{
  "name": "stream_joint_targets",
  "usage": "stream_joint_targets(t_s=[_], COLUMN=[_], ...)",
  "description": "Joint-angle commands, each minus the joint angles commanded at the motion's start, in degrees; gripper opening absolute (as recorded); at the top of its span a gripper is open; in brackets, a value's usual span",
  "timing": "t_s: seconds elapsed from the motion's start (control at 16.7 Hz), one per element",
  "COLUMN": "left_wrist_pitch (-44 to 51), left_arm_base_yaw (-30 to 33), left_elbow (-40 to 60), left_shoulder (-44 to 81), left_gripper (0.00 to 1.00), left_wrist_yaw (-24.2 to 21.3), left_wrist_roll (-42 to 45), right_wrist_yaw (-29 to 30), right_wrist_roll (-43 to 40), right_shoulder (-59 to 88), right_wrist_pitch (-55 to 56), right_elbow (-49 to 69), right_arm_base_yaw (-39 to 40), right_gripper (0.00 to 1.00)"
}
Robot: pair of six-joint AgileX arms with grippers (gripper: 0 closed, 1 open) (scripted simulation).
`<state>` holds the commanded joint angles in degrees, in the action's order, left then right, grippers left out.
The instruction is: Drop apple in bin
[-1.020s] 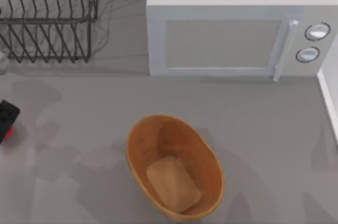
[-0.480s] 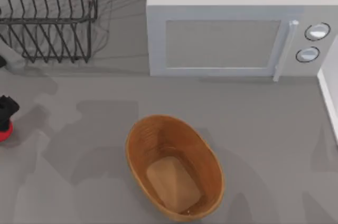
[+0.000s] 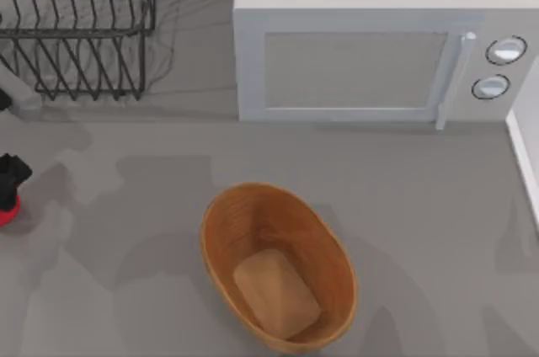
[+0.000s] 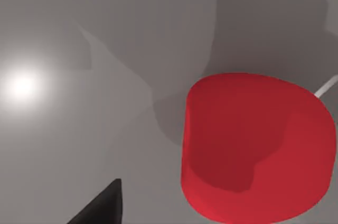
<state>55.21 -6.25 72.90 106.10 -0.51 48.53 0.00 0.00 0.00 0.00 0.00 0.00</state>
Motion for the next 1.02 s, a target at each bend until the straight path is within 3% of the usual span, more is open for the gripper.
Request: stream_joint_targets(t_s=[0.42, 0.72, 1.02], left_wrist_pitch=[-13.0, -13.8, -13.8], left_arm_base_yaw=[-0.2, -0.2, -0.2], left_elbow=[-6.6, -7.1, -7.1], left_shoulder=[6.2, 6.7, 6.7], left_gripper=[1.00, 1.00, 0.62], left_wrist_yaw=[0.0, 0.0, 0.0], left_wrist_roll=[0.2, 0.2, 0.2], right_wrist_yaw=[0.0, 0.0, 0.0], right_wrist_roll=[0.0, 0.0, 0.0], right_shoulder=[0.0, 0.0, 0.0], right_wrist_pitch=[0.0, 0.0, 0.0], right_elbow=[0.0, 0.0, 0.0], right_arm_base_yaw=[0.0, 0.0, 0.0], right_gripper=[1.00, 1.00, 1.00])
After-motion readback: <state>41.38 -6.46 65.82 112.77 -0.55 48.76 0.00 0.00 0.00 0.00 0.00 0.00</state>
